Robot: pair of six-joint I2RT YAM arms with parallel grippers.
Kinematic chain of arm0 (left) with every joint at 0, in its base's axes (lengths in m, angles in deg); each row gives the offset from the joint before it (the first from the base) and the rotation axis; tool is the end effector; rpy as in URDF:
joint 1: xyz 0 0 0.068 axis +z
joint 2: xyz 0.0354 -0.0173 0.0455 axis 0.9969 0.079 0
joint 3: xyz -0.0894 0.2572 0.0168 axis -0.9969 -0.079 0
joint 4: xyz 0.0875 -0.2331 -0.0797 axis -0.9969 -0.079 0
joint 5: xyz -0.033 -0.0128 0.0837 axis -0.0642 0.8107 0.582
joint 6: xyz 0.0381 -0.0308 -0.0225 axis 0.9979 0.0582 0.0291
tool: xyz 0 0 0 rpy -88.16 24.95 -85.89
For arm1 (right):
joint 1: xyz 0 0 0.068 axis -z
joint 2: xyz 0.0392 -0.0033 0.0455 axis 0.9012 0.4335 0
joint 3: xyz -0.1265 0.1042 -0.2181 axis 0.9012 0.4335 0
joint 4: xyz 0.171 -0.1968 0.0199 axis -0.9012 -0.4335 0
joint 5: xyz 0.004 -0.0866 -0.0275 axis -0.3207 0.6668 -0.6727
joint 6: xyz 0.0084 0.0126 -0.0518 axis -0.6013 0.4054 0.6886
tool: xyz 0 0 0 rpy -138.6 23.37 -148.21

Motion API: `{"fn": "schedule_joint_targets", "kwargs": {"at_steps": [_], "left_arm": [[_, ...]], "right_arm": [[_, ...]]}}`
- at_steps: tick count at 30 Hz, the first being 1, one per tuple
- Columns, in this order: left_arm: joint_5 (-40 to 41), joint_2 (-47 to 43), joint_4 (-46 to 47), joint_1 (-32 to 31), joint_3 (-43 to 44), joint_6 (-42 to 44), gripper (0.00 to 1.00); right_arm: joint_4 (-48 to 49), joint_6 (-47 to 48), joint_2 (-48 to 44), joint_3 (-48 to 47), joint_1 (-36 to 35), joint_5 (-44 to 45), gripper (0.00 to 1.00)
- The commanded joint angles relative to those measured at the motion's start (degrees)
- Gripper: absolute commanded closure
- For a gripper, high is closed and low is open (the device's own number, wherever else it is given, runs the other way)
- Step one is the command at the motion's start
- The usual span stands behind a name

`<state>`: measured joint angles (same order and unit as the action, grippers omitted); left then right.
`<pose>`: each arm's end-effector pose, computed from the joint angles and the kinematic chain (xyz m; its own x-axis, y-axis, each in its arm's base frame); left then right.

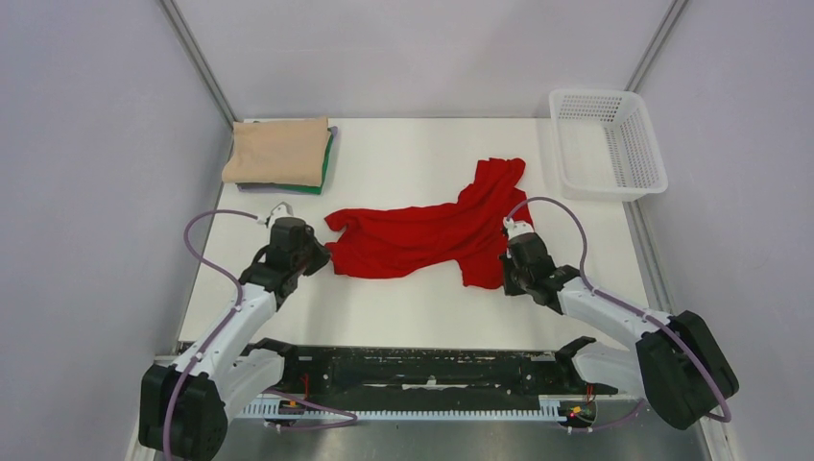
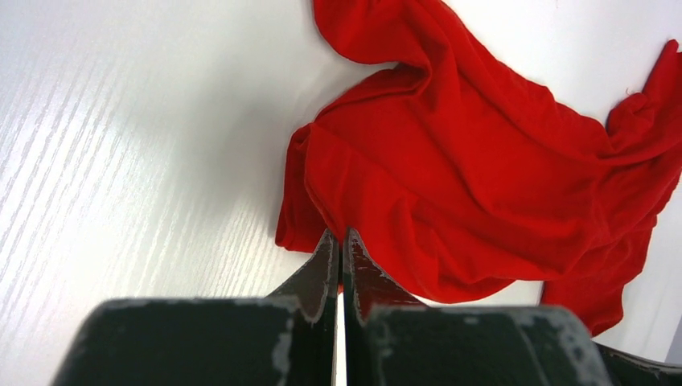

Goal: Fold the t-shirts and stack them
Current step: Flatten out the tshirt

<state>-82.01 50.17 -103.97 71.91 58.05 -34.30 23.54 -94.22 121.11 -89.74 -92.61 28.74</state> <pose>0.1892 -0.0419 0.2077 -0.5692 -0.5856 -0.5772 -0.3448 0.8073 -0.4790 0.1756 0.0893 0.1494 -0.8084 -0.1352 -0.5729 -0.1992 0.9787 0.0501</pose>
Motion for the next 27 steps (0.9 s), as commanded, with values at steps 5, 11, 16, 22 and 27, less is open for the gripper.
{"fn": "schedule_joint_targets", "kwargs": {"at_steps": [5,11,16,22,27], "left_arm": [[2.3,1.6,0.8,-0.7,8.3,-0.2,0.98],[4.2,-0.9,-2.2,-0.9,15.1,0.0,0.98],[4.3,-3.1,-6.2,-0.9,23.5,1.6,0.98],[7.9,-7.6,-11.5,-0.9,33.9,1.4,0.98],[7.9,-10.5,-14.9,-0.8,43.7,1.7,0.98]], "right_arm": [[9.2,-3.4,-0.3,-1.4,0.1,15.2,1.0],[9.1,-1.7,-8.1,-8.1,0.3,23.9,1.0],[6.5,1.8,-15.8,-14.8,0.5,28.3,1.0],[3.9,7.4,-24.0,-27.3,0.5,29.9,1.0],[-0.5,11.6,-26.0,-41.4,0.5,27.3,1.0]]}}
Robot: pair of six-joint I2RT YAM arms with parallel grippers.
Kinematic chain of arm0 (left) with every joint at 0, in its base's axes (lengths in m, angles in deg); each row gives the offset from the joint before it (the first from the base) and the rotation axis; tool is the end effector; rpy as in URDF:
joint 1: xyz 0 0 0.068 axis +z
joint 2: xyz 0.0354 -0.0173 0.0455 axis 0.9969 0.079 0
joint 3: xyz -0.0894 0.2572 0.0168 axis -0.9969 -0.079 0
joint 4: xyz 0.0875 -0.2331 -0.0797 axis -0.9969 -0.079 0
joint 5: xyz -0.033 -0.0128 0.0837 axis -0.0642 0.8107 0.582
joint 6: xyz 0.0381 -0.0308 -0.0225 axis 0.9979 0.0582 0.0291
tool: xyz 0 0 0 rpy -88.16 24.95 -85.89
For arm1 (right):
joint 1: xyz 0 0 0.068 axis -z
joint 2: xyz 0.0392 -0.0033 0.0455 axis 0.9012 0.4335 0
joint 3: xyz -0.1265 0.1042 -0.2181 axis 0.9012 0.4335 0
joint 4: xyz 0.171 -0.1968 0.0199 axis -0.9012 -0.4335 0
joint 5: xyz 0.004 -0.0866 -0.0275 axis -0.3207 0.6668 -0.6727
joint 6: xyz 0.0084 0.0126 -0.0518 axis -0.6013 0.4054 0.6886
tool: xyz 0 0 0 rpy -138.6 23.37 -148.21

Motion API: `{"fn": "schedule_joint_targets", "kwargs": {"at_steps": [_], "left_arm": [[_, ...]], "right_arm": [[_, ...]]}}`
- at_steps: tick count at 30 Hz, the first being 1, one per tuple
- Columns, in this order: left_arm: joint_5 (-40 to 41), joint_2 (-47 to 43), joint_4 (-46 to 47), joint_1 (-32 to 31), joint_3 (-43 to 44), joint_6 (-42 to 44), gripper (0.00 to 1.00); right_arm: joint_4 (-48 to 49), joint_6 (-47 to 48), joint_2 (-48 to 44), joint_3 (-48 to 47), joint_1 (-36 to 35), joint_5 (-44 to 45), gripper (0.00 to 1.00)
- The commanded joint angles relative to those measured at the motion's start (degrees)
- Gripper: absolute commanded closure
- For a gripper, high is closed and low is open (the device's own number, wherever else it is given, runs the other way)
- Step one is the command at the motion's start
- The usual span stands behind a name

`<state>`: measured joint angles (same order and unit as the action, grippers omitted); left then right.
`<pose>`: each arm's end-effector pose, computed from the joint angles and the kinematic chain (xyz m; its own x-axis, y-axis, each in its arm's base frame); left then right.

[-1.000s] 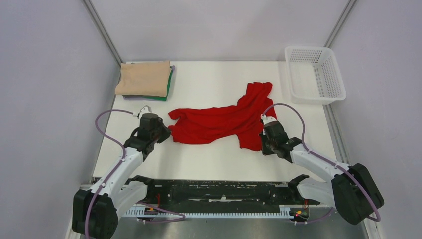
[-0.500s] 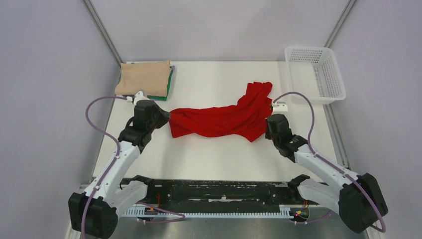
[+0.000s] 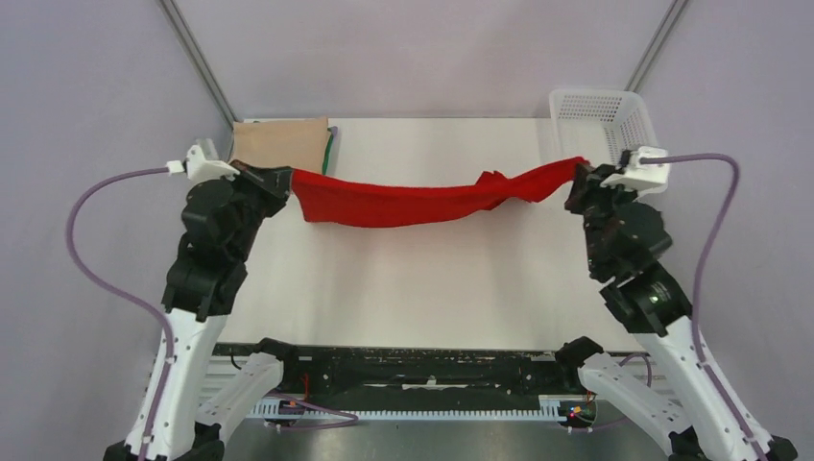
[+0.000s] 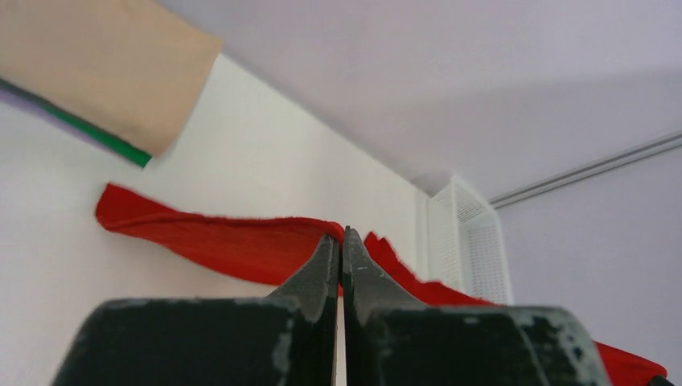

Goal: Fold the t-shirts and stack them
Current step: Flatten out the tshirt

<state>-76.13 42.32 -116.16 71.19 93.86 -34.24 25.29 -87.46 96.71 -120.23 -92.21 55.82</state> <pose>0.1519 -0.0312 0.4218 -0.1542 -0.6735 -0.7229 -0.0885 0.7381 -0.6688 0.1392 0.0508 0.4072 0.0334 0.1588 -0.9867 0.1083 0.9809 0.1615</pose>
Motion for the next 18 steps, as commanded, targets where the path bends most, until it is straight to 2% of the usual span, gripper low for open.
{"fn": "schedule_joint_targets", "kwargs": {"at_steps": [1,11,14,18], "left_arm": [[1.7,-3.0,-3.4,-0.1,10.4,1.7,0.98],[-0.1,-4.9,-11.9,-0.1,32.7,5.0,0.98],[-0.8,-6.2,-13.9,-0.1,37.2,5.9,0.98],[-1.9,-8.9,-14.4,-0.1,38.6,6.0,0.98]], "right_arm": [[-3.2,5.5,-1.7,-13.6,0.1,-1.0,1.0],[-13.6,8.2,0.1,-41.9,0.1,-15.9,1.0],[-15.7,8.2,-0.2,-47.0,0.1,-21.2,1.0],[-16.3,8.1,-1.7,-49.5,0.2,-28.5,1.0]]}}
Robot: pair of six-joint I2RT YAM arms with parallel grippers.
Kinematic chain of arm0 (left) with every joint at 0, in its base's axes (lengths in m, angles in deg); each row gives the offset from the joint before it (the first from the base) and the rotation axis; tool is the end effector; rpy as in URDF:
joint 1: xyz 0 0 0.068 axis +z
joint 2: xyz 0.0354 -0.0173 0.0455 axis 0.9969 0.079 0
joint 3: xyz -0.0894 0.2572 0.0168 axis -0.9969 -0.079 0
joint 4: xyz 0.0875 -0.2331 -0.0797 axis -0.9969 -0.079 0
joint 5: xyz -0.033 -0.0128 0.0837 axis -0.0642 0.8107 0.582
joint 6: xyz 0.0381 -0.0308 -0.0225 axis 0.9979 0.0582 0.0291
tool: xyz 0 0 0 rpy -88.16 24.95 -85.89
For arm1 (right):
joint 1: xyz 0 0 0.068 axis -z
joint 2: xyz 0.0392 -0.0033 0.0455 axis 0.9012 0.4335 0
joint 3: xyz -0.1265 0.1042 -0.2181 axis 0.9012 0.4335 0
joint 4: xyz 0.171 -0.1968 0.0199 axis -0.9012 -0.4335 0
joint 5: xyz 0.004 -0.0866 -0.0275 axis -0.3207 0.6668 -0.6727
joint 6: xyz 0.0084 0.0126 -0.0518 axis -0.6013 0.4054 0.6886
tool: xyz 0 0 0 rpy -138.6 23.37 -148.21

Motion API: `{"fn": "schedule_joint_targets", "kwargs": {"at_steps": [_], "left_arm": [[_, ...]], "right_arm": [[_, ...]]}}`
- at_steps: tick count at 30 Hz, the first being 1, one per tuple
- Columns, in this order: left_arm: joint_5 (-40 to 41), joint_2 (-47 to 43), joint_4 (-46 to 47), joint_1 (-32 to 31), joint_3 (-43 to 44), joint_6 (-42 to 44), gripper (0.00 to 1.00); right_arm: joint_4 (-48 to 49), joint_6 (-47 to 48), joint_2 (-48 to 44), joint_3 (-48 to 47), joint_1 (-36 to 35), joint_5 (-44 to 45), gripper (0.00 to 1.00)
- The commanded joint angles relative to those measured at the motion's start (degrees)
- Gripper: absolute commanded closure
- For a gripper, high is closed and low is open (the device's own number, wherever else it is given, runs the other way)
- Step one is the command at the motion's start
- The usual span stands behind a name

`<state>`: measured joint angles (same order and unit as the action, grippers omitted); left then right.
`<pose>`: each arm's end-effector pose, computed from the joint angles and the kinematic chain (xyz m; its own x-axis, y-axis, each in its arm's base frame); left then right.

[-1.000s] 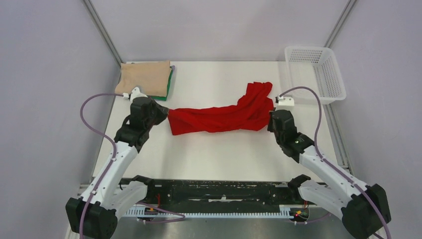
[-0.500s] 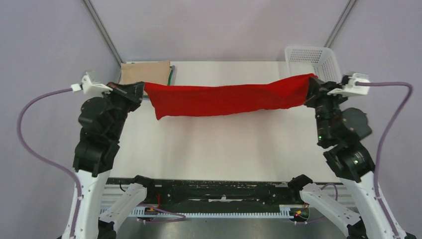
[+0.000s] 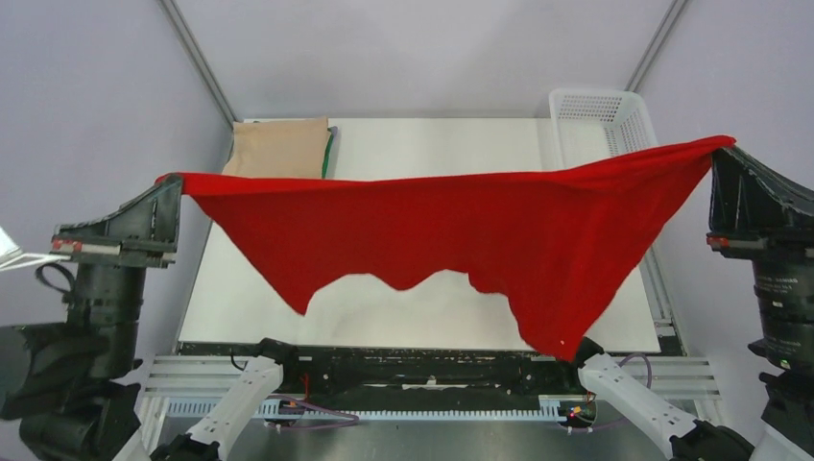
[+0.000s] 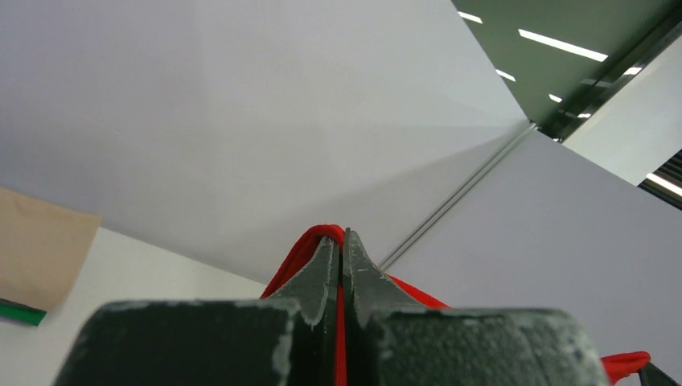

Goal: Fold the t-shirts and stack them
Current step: Flatten out the tshirt

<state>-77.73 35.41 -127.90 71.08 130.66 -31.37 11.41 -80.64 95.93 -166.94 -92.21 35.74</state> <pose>-0.0238 0.0126 0.5658 0.2099 -0.7339 -0.6460 0.3035 0.6770 -0.6705 -0.0218 -0.0216 0.5900 0.4938 0.2971 -0.8172 -0.2907 0.9421 0.1669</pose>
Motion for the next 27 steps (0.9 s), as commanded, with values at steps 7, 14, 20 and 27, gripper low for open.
{"fn": "schedule_joint_targets", "kwargs": {"at_steps": [7,14,20,27], "left_arm": [[-0.7,-3.2,-2.9,0.1,0.4,2.9,0.98],[3.6,0.3,0.5,0.1,-12.0,2.0,0.98],[15.2,7.2,7.2,0.1,-28.8,0.3,0.98],[24.4,23.1,17.0,0.4,-40.2,-0.7,0.98]], "right_arm": [[-3.4,1.3,-2.7,-1.3,0.1,-10.3,1.0],[1.2,4.2,-1.4,11.7,0.1,4.5,1.0],[8.4,3.9,4.2,26.9,0.1,23.9,1.0],[20.1,0.3,16.2,43.7,0.4,37.5,1.0]]}}
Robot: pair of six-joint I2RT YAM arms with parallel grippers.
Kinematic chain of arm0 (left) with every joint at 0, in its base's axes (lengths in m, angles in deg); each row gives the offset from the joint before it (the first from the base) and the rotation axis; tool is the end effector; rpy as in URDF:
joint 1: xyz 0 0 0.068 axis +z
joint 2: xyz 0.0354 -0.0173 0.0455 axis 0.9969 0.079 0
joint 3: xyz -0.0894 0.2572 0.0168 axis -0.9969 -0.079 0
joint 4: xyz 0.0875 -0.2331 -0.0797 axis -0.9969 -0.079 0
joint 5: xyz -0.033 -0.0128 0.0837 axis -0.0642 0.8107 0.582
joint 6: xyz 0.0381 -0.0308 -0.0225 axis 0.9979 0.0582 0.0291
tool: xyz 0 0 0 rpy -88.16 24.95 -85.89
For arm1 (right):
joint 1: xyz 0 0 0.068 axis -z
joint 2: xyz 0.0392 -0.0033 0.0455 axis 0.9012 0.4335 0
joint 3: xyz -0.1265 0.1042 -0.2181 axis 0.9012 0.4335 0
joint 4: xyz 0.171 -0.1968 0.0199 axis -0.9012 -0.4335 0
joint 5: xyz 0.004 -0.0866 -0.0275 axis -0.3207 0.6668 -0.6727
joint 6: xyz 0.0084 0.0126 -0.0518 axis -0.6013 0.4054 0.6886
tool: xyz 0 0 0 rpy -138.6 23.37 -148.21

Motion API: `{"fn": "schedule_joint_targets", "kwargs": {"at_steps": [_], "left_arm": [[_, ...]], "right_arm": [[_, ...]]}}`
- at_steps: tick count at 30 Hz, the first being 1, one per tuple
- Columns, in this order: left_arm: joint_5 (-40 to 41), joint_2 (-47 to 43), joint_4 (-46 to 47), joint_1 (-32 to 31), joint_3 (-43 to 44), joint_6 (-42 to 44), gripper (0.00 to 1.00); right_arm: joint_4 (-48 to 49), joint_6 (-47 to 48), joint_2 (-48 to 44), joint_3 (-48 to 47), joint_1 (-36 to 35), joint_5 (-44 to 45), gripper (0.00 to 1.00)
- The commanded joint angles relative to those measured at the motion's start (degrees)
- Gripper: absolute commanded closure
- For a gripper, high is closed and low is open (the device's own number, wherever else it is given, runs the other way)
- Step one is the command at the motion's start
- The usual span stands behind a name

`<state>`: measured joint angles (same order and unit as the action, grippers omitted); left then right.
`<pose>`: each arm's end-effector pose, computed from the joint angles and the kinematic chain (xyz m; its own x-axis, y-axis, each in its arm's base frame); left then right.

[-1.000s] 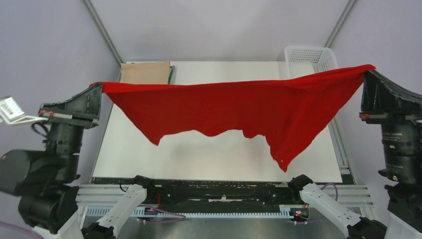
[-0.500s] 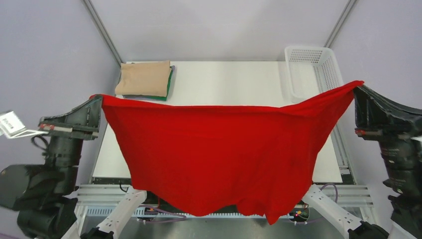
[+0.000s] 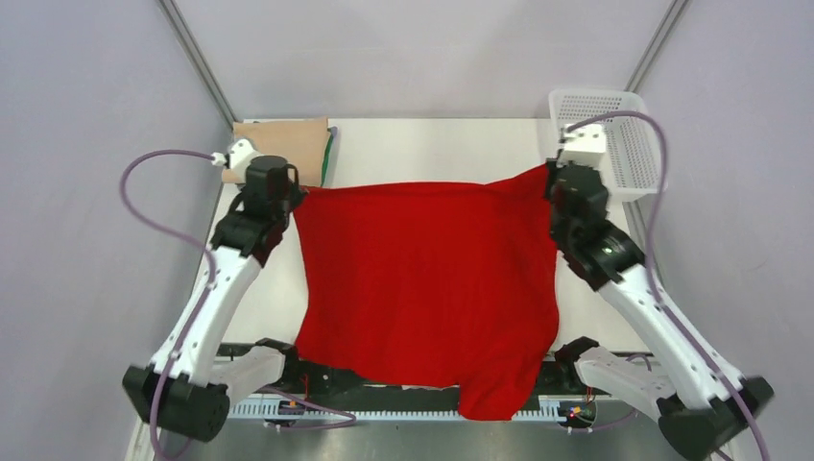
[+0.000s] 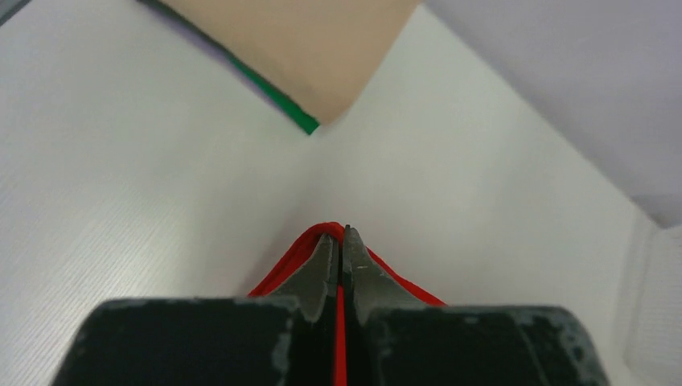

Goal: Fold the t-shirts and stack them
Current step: Flatten out the tshirt

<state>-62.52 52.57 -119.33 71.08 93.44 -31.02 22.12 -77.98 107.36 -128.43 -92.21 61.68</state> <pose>0.2007 -0.0357 0.3859 -0.1916 -0.5707 -0.7985 -0.3785 0.7936 -0.4764 0.1739 0.0660 0.4215 -0.0729 -0.0505 -0.9961 0.2103 0.9755 -0.0649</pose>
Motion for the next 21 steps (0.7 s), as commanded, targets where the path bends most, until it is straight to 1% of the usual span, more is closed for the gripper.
{"fn": "schedule_joint_targets", "kwargs": {"at_steps": [1,3,6,11,17,20,21], "left_arm": [[9.5,9.0,9.4,0.8,-3.3,-1.2,0.98],[9.2,15.3,12.0,1.5,-3.2,-1.2,0.98],[8.0,23.0,16.0,2.9,-1.9,-0.7,0.98],[6.8,35.5,19.3,4.2,4.8,0.2,0.98],[5.5,50.4,17.5,4.5,17.4,0.9,0.98],[6.1,56.8,14.5,4.5,24.2,0.4,0.98],[6.3,58.6,13.3,4.5,26.4,0.3,0.95]], "right_arm": [[11.0,-3.2,7.0,6.3,0.7,11.4,1.0],[13.7,-4.1,11.6,7.7,1.5,10.1,1.0],[15.8,-5.9,19.1,6.9,3.9,6.8,1.0],[18.2,-7.7,31.7,2.4,7.6,2.3,1.0],[18.8,-8.2,45.0,-6.7,9.9,-0.6,1.0],[19.0,-8.8,51.4,-11.1,10.4,-1.7,0.96],[18.6,-9.1,53.9,-13.3,10.4,-1.7,0.93]]}}
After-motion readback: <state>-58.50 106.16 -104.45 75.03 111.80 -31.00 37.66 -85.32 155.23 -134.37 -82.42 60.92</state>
